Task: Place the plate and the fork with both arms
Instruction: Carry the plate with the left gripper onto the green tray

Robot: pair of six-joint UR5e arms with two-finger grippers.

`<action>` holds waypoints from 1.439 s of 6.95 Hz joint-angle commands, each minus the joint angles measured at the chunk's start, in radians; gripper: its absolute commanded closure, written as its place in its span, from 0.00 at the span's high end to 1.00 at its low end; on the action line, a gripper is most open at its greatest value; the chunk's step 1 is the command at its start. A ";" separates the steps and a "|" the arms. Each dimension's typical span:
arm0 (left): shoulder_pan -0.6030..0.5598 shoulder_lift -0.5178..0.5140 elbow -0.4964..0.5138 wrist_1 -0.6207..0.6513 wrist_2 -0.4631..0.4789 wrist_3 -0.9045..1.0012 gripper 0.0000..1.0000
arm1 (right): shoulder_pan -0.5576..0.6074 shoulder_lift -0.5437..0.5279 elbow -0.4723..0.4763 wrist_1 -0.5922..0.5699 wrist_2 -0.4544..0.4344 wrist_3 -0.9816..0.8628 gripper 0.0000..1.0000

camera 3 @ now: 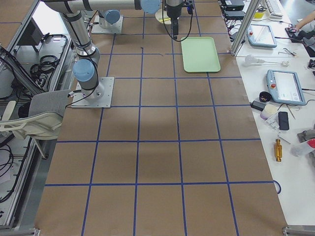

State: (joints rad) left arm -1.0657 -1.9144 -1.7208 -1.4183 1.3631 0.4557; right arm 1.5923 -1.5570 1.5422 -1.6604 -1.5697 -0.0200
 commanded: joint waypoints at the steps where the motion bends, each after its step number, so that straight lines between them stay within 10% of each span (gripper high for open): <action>1: -0.135 -0.067 0.195 -0.016 -0.002 -0.002 0.00 | 0.000 0.000 -0.002 0.004 -0.001 -0.002 1.00; 6: -0.449 -0.387 0.688 -0.087 -0.035 -0.022 0.00 | 0.000 0.000 -0.004 0.004 -0.001 0.000 1.00; 10: -0.571 -0.527 0.759 -0.003 -0.144 -0.083 0.00 | -0.002 0.000 -0.004 0.001 0.000 0.000 1.00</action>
State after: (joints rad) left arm -1.6073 -2.4077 -0.9690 -1.4610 1.2309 0.3796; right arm 1.5903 -1.5570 1.5386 -1.6591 -1.5695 -0.0206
